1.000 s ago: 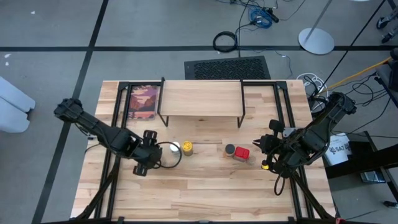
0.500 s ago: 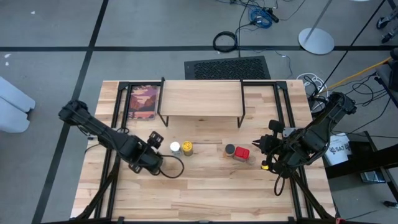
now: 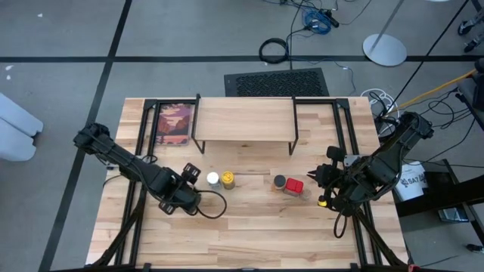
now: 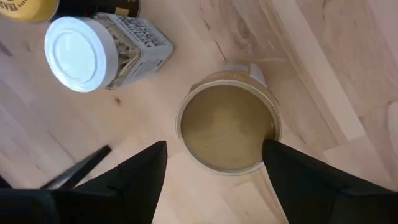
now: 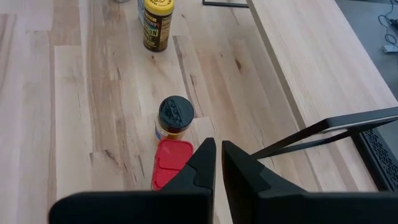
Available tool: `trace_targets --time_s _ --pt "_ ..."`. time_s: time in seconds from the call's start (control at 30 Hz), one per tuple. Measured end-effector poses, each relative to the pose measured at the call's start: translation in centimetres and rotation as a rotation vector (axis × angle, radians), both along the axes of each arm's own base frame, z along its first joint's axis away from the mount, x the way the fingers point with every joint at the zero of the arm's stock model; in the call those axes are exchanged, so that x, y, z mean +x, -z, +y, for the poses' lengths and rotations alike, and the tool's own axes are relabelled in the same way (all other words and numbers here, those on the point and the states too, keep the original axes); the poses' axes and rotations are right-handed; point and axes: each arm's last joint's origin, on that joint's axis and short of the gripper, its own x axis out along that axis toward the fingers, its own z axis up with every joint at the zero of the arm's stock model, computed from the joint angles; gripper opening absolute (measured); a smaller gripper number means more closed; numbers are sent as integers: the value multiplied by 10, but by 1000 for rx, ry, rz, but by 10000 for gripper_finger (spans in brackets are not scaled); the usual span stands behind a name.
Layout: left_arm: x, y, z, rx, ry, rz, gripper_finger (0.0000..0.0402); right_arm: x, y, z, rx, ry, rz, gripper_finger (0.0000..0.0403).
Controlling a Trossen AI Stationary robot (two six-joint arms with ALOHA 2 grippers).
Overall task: Shelf spices
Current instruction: Put the golden seasoning bottle on the shelf
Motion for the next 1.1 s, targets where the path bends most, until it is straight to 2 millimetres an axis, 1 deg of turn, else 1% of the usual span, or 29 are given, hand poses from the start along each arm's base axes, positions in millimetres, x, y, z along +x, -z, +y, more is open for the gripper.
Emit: trace_targets --time_s 0.3,0.47,0.7,0.83,0.93,1.1 --pt "0 0 -2 -89 -215 -2 276 0 0 0 0 0 0 16" --pt "1 -3 -3 -104 -276 -21 276 0 0 0 -1 0 0 16" --pt "4 -16 -4 -113 -263 -45 276 0 0 0 -1 0 0 16" --pt "-1 -22 -5 -75 -184 -10 276 0 0 0 0 -1 1 16" --pt "-3 -26 -8 -51 -147 -23 276 0 0 0 2 -2 2 16" --pt "-5 -27 -11 -49 -142 -24 276 0 0 0 2 -2 2 16"
